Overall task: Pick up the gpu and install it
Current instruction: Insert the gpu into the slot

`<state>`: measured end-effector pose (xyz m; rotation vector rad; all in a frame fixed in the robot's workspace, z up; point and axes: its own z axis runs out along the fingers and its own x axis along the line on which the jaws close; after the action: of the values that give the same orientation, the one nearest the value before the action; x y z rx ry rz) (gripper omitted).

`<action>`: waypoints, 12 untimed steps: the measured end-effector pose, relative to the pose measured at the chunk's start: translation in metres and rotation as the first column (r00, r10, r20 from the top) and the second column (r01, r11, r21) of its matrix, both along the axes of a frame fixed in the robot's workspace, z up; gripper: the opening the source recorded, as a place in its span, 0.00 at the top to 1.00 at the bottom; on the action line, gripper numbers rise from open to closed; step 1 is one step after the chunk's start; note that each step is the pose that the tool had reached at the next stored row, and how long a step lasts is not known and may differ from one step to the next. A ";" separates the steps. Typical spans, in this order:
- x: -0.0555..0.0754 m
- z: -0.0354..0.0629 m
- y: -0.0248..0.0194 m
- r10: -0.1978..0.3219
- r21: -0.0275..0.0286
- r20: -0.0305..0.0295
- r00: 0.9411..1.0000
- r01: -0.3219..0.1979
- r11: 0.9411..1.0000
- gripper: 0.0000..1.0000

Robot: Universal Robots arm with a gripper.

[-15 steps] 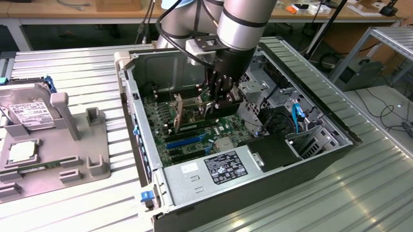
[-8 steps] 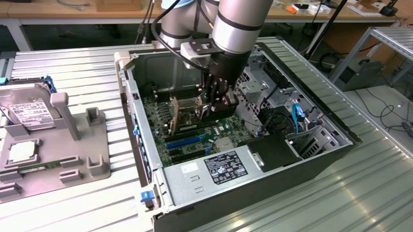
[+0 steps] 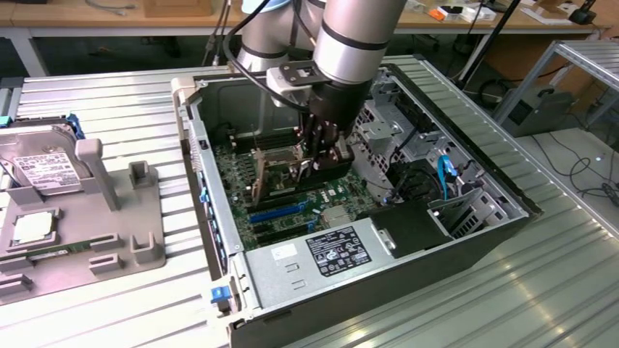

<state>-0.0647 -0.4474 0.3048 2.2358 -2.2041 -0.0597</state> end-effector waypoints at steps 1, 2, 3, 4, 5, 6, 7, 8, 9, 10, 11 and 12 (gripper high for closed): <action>-0.002 -0.0005 -0.0001 0.000 0.000 0.000 1.000 0.000 1.000 0.73; -0.003 -0.0010 -0.0002 0.000 0.000 0.000 1.000 0.000 1.000 0.73; -0.005 -0.0016 -0.0004 0.000 0.000 0.000 1.000 0.000 1.000 0.73; -0.007 -0.0023 -0.0006 0.000 0.000 0.000 1.000 0.000 1.000 0.73; -0.009 -0.0035 -0.0007 0.000 0.000 0.000 1.000 0.000 1.000 0.73; -0.011 -0.0048 -0.0007 0.000 0.000 0.000 1.000 0.000 1.000 0.73; -0.011 -0.0065 -0.0007 0.000 0.000 0.000 1.000 0.000 1.000 0.73; -0.013 -0.0086 -0.0007 0.000 0.000 0.000 1.000 0.000 1.000 0.73; -0.014 -0.0099 -0.0007 0.000 0.000 0.000 1.000 0.000 1.000 0.73; -0.017 -0.0114 -0.0007 0.000 0.000 0.000 1.000 0.000 1.000 0.73; -0.019 -0.0127 -0.0008 0.000 0.000 0.000 1.000 0.000 1.000 0.73; -0.022 -0.0141 -0.0008 0.000 0.000 0.000 1.000 0.000 1.000 0.73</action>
<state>-0.0866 -0.4481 0.2907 2.2358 -2.2039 -0.0595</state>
